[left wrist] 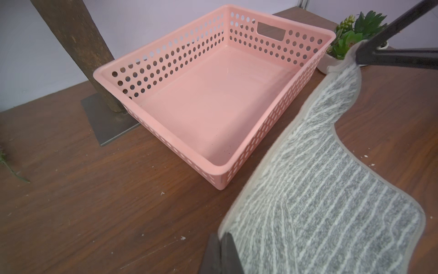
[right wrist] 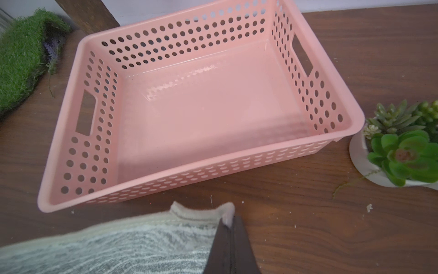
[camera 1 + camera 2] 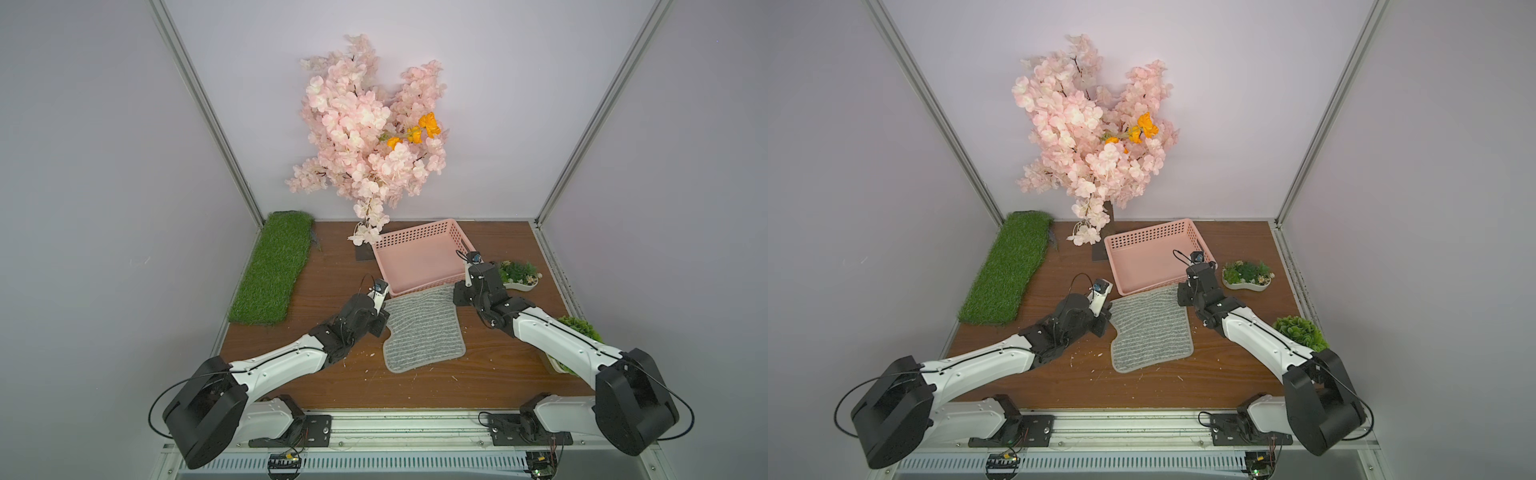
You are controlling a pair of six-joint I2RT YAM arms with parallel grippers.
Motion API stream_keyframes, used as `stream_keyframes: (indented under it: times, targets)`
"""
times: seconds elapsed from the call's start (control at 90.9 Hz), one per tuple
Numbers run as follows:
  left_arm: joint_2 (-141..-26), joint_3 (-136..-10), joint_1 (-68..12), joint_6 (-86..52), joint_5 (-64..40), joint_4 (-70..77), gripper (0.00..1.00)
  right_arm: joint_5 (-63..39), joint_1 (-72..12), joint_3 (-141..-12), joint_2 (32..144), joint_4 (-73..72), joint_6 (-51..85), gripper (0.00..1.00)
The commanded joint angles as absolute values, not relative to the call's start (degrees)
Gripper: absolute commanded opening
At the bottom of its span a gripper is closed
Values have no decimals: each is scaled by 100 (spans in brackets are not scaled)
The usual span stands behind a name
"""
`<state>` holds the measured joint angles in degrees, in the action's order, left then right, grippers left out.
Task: Fold the square dishcloth
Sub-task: Flatten out the cleaning item at the center of the board, then fold the cleaning item at the center of the board.
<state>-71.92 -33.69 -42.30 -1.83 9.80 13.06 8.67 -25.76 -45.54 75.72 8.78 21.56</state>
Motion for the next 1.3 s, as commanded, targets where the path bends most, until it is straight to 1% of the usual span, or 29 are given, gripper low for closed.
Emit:
stream_keyframes:
  times: [0.0, 0.132, 0.275, 0.429, 0.826, 0.969, 1.288]
  targets:
    - [-7266, -3379, -4178, 303, 1379, 1848, 1, 813, -2601, -4445, 7657, 603, 2216, 0]
    - [-7525, -3485, -4168, 776, 1466, 2222, 1, 1006, -2597, -4495, 7867, 540, 2343, 0]
    - [-7718, -3579, -4165, 799, 1279, 2258, 1, 1107, -2599, -4592, 8106, 562, 2399, 0]
    - [-7648, -3400, -4166, 630, 1206, 2160, 1, 993, -2597, -4491, 8093, 467, 2435, 0]
    - [-7081, -2808, -4181, -191, 169, 1690, 1, 719, -2601, -3908, 7647, 515, 2767, 0]
    - [-6921, -2648, -4235, -400, -28, 1504, 1, 646, -2594, -3665, 7465, 472, 2915, 0]
    - [-6791, -2390, -4771, -916, -19, 1247, 1, 531, -2590, -3323, 7167, 542, 3162, 0]
